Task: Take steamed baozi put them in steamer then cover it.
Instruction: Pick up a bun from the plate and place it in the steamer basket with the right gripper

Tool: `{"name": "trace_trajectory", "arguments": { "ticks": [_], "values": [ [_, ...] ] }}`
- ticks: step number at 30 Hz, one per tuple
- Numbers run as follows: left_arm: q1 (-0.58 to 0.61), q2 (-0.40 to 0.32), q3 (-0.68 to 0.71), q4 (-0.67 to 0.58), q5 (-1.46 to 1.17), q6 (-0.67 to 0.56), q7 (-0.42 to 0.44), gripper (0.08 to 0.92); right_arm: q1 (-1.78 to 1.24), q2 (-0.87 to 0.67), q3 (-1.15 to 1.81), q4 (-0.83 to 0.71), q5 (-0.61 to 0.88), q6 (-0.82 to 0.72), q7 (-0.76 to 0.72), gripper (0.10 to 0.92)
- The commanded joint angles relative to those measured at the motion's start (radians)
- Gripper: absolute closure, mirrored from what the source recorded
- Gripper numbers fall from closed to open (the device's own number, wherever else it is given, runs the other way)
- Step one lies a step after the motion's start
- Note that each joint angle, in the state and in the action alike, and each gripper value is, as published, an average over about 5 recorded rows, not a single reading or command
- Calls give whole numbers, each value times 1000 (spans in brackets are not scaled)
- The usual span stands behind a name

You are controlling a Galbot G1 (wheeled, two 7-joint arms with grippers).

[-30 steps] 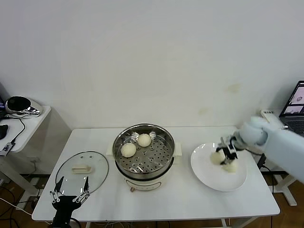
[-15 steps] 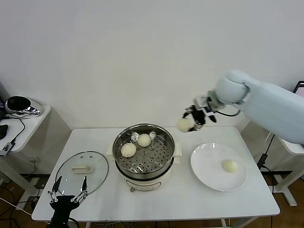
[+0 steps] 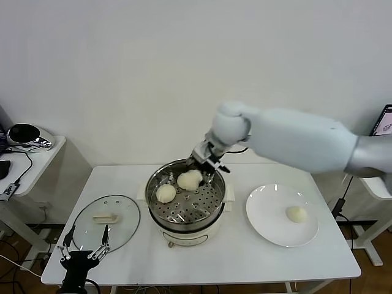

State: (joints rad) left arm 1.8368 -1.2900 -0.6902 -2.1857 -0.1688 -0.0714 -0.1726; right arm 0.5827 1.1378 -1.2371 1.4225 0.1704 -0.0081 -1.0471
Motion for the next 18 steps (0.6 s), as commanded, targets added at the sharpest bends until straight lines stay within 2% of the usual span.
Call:
{"name": "trace_trajectory", "arguments": {
  "ticks": [1,6,18],
  "values": [
    [1,-4,-3,-6,-1,1,0,177,-44,144,-92,-54,-116,209,8,414],
    [1,-8,-4,-4,-2,0,-1,177,-75,155,-96,-60,-187,258,5,409],
    [7,-15,-4,5,-2,-11,-4,177,-91,164,-102,-48,-209,285,-2,406]
  ]
}}
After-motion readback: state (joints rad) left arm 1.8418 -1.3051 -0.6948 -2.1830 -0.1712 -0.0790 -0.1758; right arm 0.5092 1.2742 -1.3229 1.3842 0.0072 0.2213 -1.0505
